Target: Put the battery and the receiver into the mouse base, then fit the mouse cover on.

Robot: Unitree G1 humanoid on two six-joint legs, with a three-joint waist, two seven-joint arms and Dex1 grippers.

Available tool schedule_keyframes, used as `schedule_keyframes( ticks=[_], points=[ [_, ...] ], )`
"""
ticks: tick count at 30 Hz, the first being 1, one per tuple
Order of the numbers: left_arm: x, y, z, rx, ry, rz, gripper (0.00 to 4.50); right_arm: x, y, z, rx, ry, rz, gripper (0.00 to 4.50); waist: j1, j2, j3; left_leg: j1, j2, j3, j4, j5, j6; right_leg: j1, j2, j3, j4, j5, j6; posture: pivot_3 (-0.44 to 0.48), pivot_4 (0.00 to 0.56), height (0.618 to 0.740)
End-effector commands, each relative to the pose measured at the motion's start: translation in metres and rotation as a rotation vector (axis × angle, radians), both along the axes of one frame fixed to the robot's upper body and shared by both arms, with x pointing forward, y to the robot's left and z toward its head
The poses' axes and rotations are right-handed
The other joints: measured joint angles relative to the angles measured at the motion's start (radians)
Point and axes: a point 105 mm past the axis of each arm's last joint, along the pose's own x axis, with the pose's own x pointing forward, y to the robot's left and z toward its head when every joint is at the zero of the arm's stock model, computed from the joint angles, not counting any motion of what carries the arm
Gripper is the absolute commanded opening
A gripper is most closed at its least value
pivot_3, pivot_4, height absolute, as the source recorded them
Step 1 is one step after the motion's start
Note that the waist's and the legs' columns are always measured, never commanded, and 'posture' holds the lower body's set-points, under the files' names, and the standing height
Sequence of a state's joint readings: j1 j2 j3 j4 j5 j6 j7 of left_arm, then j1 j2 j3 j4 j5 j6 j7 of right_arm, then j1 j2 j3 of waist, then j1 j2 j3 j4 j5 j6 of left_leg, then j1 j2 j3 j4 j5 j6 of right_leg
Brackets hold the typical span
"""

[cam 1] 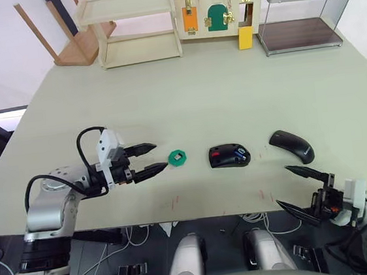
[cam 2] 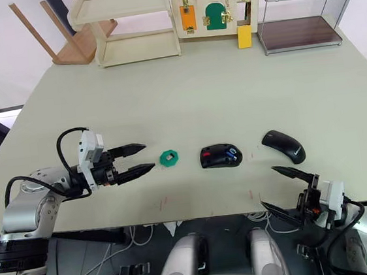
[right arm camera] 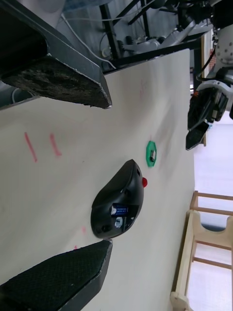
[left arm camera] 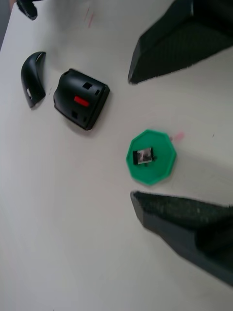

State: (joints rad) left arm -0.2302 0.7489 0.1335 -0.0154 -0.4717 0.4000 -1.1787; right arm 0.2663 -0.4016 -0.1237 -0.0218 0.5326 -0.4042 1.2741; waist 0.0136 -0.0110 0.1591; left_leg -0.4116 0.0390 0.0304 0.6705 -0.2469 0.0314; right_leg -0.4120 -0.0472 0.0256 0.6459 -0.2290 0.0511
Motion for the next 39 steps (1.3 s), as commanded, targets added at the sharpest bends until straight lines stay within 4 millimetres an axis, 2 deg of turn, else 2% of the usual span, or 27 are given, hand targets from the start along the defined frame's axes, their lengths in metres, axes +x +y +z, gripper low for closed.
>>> schedule_keyframes(
  ticks=[1, 4, 7, 8, 9, 23, 27, 33, 39],
  points=[
    [0.001, -0.011, 0.002, 0.013, -0.026, -0.033, 2.89, 0.002, 0.004, 0.007, 0.0, -0.05, -0.005, 4.5, -0.001, 0.0, 0.0, 0.0, 0.0, 0.001, 0.0, 0.0, 0.0, 0.0, 0.0, 0.0, 0.0, 0.0, 0.0, 0.0, 0.15, 0.74],
    [0.002, -0.013, -0.001, 0.014, -0.016, -0.04, 2.89, 0.003, 0.005, 0.007, -0.002, -0.054, -0.007, 4.5, -0.002, 0.0, 0.0, 0.0, 0.0, 0.001, 0.0, 0.0, 0.0, 0.0, 0.0, 0.001, 0.0, 0.0, 0.0, 0.0, 0.15, 0.74],
    [0.006, -0.013, -0.004, 0.022, -0.013, -0.025, 2.09, 0.002, 0.009, 0.007, 0.002, -0.054, -0.003, 4.5, -0.002, 0.0, 0.0, 0.0, 0.0, 0.0, 0.0, 0.0, 0.0, 0.0, 0.0, 0.0, 0.001, 0.0, 0.0, 0.0, 0.15, 0.74],
    [0.008, -0.012, -0.004, 0.032, -0.019, -0.014, 1.55, 0.002, 0.009, 0.007, 0.006, -0.055, -0.005, 4.5, -0.002, 0.0, 0.0, 0.0, 0.0, 0.0, 0.0, 0.0, 0.0, 0.0, 0.0, 0.0, 0.001, 0.0, 0.0, 0.0, 0.15, 0.74],
    [0.009, -0.012, -0.005, 0.037, -0.022, -0.009, 1.24, 0.003, 0.01, 0.007, 0.008, -0.056, -0.005, 4.5, -0.002, 0.0, 0.0, 0.0, 0.0, 0.0, 0.0, 0.0, 0.0, 0.0, 0.0, 0.001, 0.001, 0.0, 0.0, 0.0, 0.15, 0.74],
    [0.009, -0.021, -0.016, 0.118, -0.041, 0.025, 1.24, 0.003, 0.009, 0.007, -0.003, -0.057, -0.013, 4.5, -0.001, 0.0, 0.0, 0.0, 0.0, 0.001, 0.0, 0.0, 0.0, 0.0, 0.0, 0.001, 0.001, 0.0, 0.0, 0.0, 0.15, 0.74],
    [0.016, -0.024, -0.016, 0.123, -0.057, 0.081, 1.24, 0.004, 0.008, 0.008, -0.01, -0.057, -0.013, 4.5, -0.001, 0.0, 0.0, 0.001, 0.0, 0.001, 0.0, 0.0, 0.0, 0.0, 0.0, 0.001, 0.002, 0.0, 0.0, 0.0, 0.15, 0.74],
    [0.013, -0.035, -0.018, 0.133, -0.06, 0.071, 1.24, 0.003, 0.008, 0.01, -0.01, -0.06, -0.019, 4.5, -0.001, 0.0, 0.0, 0.001, 0.0, 0.001, 0.0, 0.0, 0.0, 0.0, 0.0, 0.001, 0.002, 0.0, 0.0, 0.0, 0.15, 0.74],
    [0.013, -0.037, -0.018, 0.156, -0.05, 0.071, 1.24, 0.001, 0.007, 0.011, -0.004, -0.06, -0.033, 4.5, -0.001, 0.0, 0.0, 0.001, 0.0, 0.001, 0.0, 0.0, 0.0, 0.0, 0.0, 0.001, 0.002, 0.0, 0.0, 0.0, 0.15, 0.74]
  ],
)
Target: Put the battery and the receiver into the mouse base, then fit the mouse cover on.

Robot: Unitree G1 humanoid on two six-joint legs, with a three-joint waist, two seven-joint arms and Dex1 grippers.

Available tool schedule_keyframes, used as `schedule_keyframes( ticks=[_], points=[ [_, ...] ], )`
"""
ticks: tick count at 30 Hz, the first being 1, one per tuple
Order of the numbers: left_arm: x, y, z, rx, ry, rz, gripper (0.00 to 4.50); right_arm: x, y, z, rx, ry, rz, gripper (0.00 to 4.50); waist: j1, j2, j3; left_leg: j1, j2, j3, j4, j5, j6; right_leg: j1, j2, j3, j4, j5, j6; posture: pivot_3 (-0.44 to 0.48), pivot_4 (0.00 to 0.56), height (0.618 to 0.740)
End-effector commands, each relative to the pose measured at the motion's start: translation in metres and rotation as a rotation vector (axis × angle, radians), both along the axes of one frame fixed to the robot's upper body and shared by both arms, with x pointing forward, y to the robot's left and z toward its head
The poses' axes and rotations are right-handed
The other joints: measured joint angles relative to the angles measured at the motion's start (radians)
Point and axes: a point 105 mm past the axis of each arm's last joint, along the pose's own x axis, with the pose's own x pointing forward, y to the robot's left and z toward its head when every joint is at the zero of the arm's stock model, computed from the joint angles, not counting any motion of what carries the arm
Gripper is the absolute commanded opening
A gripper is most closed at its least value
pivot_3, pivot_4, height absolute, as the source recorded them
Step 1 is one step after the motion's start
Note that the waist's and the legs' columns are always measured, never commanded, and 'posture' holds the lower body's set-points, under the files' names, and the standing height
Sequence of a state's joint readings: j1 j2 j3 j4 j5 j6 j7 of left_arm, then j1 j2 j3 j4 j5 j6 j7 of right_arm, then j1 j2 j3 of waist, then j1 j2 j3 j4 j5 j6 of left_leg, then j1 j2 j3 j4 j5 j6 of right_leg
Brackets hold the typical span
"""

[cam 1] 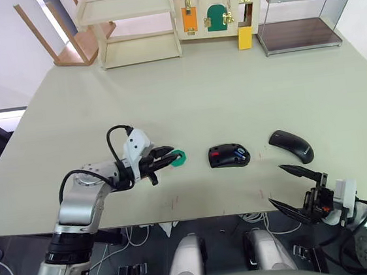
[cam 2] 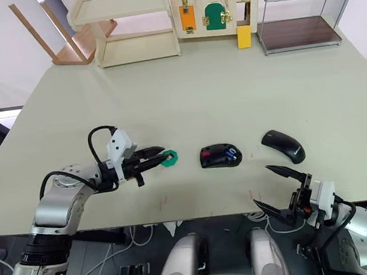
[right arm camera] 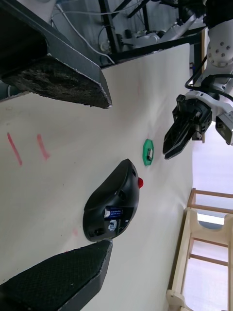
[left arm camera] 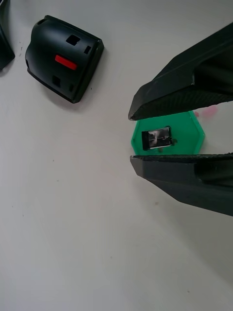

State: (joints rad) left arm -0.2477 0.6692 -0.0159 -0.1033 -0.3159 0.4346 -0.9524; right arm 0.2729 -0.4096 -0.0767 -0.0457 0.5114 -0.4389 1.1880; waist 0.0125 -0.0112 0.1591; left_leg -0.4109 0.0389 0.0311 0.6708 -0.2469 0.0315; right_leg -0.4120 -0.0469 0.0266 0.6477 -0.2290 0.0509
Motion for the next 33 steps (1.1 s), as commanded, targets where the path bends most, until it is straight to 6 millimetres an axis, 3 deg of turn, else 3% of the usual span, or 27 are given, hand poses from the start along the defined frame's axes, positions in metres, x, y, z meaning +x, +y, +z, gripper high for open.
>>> schedule_keyframes(
  ticks=[1, 33],
  points=[
    [-0.001, -0.004, 0.005, 0.027, -0.021, -0.018, 1.24, -0.001, -0.001, 0.009, -0.003, -0.036, -0.005, 4.5, 0.0, 0.0, 0.0, 0.0, 0.0, 0.0, 0.0, 0.0, 0.0, 0.0, 0.0, 0.0, 0.0, 0.0, 0.0, 0.0, 0.15, 0.74],
    [-0.002, -0.005, -0.015, 0.075, 0.034, -0.004, 1.24, -0.006, -0.003, 0.01, -0.01, -0.032, -0.028, 4.5, 0.0, 0.0, 0.0, 0.0, 0.0, 0.0, 0.0, 0.0, 0.0, 0.0, 0.0, 0.0, 0.0, 0.0, 0.0, 0.0, 0.15, 0.74]
  ],
)
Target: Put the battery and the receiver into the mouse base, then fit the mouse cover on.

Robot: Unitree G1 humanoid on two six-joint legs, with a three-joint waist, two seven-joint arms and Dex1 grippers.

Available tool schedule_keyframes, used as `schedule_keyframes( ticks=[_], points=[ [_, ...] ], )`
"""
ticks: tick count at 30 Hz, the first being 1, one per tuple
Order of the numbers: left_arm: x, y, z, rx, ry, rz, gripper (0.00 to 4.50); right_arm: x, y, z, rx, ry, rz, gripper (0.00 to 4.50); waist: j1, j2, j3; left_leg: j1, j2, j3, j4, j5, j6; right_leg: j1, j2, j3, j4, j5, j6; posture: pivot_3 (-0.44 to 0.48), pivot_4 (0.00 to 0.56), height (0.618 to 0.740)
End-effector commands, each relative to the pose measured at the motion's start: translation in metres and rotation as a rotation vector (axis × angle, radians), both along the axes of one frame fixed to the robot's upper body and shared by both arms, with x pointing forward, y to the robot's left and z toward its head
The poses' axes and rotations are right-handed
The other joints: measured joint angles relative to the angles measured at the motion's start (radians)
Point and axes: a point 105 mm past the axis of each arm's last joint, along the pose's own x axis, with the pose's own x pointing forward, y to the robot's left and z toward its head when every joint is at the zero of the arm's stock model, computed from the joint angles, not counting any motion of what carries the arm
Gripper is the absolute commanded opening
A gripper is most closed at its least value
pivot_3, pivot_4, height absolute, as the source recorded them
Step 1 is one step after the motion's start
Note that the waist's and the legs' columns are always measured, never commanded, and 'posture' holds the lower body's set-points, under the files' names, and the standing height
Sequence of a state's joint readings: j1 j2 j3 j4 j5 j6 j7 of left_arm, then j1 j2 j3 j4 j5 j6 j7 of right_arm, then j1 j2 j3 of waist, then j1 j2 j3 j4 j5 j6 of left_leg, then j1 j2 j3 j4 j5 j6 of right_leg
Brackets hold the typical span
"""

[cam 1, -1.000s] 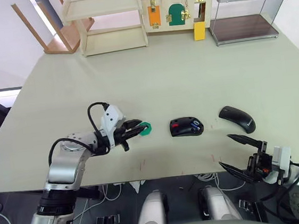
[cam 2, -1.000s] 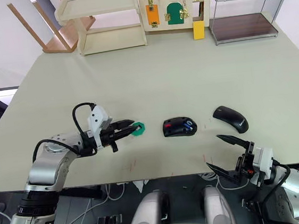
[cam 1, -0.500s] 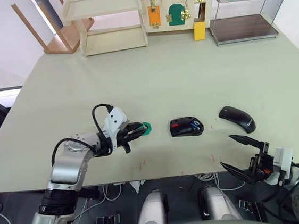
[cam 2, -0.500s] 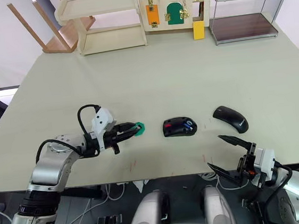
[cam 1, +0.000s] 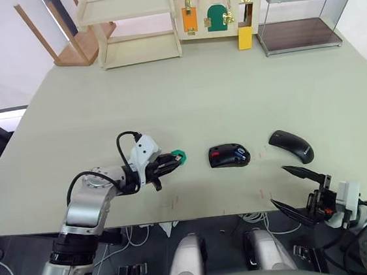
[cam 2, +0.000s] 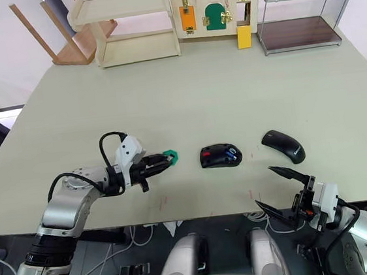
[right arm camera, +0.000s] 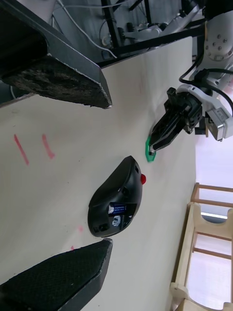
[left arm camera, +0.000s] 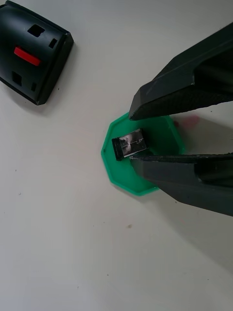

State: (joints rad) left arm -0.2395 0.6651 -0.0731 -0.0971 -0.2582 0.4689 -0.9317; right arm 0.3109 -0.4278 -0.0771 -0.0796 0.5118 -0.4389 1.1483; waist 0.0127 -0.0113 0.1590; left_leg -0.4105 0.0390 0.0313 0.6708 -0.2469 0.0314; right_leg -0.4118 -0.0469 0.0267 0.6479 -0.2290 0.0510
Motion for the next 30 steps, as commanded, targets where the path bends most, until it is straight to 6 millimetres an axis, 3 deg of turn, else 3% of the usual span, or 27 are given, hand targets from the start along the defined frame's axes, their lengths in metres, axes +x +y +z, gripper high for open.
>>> schedule_keyframes(
  ticks=[1, 29, 30],
  points=[
    [0.0013, -0.0019, 0.0046, 0.007, -0.028, -0.015, 1.24, -0.0016, 0.0001, 0.0087, -0.003, -0.041, 0.002, 4.5, 0.0, 0.0, 0.0, 0.0, 0.0, 0.0, 0.0, 0.0, 0.0, 0.0, 0.0, 0.0, 0.0, 0.0, 0.0, 0.0, 0.15, 0.74],
    [0.0014, 0.0027, -0.0046, 0.035, -0.026, 0.011, 1.24, -0.0015, -0.0009, 0.0068, -0.007, -0.037, 0.004, 4.5, 0.0, 0.0, 0.0, 0.001, 0.0, 0.0, 0.0, 0.0, 0.0, 0.0, 0.0, 0.0, 0.001, 0.0, 0.0, 0.0, 0.15, 0.74],
    [0.0014, 0.0027, -0.0047, 0.035, -0.026, 0.011, 0.71, -0.0014, -0.001, 0.0068, -0.007, -0.037, 0.004, 4.5, 0.0, 0.0, 0.0, 0.001, 0.0, 0.001, 0.0, 0.0, 0.0, 0.0, 0.0, 0.001, 0.001, 0.0, 0.0, 0.0, 0.15, 0.74]
  ],
)
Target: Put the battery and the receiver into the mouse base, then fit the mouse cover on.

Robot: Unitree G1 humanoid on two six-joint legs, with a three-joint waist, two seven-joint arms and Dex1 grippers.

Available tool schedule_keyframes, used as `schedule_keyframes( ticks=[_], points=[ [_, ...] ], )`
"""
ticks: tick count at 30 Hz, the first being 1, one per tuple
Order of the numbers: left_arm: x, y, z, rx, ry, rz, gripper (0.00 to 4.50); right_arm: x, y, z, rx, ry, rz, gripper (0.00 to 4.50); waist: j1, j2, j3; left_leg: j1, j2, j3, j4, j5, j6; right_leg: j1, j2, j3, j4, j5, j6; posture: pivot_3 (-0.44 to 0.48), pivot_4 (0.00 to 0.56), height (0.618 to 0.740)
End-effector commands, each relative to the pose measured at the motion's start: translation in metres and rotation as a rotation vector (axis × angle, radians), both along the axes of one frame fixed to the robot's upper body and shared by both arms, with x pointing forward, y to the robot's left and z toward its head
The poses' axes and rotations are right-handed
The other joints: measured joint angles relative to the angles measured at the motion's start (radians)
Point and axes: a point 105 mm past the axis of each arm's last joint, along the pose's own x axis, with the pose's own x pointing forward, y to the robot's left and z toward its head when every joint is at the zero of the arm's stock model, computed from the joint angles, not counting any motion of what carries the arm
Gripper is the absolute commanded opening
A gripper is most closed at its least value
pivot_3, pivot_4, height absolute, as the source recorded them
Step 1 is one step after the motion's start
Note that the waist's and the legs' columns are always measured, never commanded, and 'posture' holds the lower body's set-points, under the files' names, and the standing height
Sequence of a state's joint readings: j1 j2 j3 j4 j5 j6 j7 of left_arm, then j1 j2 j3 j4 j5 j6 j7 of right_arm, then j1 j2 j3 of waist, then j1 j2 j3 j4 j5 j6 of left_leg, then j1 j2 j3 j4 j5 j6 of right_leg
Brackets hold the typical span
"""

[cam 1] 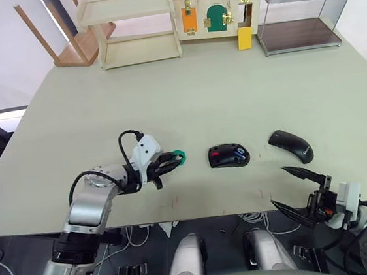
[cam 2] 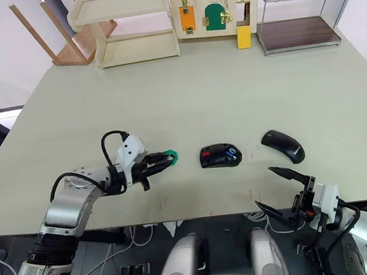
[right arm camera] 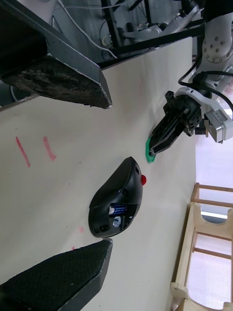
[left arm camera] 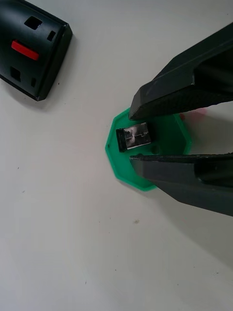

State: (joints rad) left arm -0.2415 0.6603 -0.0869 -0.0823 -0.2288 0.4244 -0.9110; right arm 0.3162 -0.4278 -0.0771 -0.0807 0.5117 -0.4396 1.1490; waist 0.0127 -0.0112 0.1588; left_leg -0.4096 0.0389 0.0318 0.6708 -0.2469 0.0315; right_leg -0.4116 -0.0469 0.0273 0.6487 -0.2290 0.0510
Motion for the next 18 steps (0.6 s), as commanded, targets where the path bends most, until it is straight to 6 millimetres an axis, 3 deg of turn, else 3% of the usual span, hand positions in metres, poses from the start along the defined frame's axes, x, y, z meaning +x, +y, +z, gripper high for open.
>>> schedule_keyframes(
  ticks=[1, 2, 3, 11, 18],
  points=[
    [-0.002, 0.003, -0.003, 0.008, 0.01, 0.006, 0.51, 0.0, -0.001, 0.007, -0.006, -0.041, 0.004, 4.5, 0.0, 0.0, 0.0, 0.0, 0.0, 0.0, 0.0, 0.0, 0.0, 0.0, 0.0, 0.0, 0.0, 0.0, 0.0, 0.0, 0.15, 0.74],
    [-0.002, 0.003, -0.003, 0.007, 0.012, 0.004, 0.07, 0.0, -0.001, 0.007, -0.006, -0.04, 0.004, 4.5, 0.0, 0.0, 0.0, 0.0, 0.0, 0.0, 0.0, 0.0, 0.0, 0.0, 0.0, 0.0, 0.0, 0.0, 0.0, 0.0, 0.15, 0.74],
    [-0.002, 0.003, -0.003, 0.008, 0.012, 0.003, 0.01, 0.0, -0.001, 0.007, -0.006, -0.041, 0.003, 4.5, 0.0, 0.0, 0.0, 0.0, 0.0, 0.0, 0.0, 0.0, 0.0, 0.0, 0.0, 0.0, 0.0, 0.0, 0.0, 0.0, 0.15, 0.74],
    [-0.002, 0.002, -0.001, 0.015, 0.002, -0.006, 0.01, 0.001, -0.002, 0.008, 0.003, -0.045, 0.005, 4.5, 0.0, 0.0, 0.0, 0.001, 0.0, 0.001, 0.0, 0.0, 0.0, 0.0, 0.0, 0.001, 0.0, 0.0, 0.0, 0.0, 0.15, 0.74],
    [0.0, 0.003, 0.018, 0.04, -0.051, -0.057, 0.01, 0.002, 0.001, 0.015, 0.022, -0.069, 0.033, 4.5, 0.0, 0.0, 0.0, 0.001, 0.0, 0.001, 0.0, 0.0, 0.0, 0.0, 0.0, 0.001, 0.001, 0.0, 0.0, 0.0, 0.15, 0.74]
  ],
)
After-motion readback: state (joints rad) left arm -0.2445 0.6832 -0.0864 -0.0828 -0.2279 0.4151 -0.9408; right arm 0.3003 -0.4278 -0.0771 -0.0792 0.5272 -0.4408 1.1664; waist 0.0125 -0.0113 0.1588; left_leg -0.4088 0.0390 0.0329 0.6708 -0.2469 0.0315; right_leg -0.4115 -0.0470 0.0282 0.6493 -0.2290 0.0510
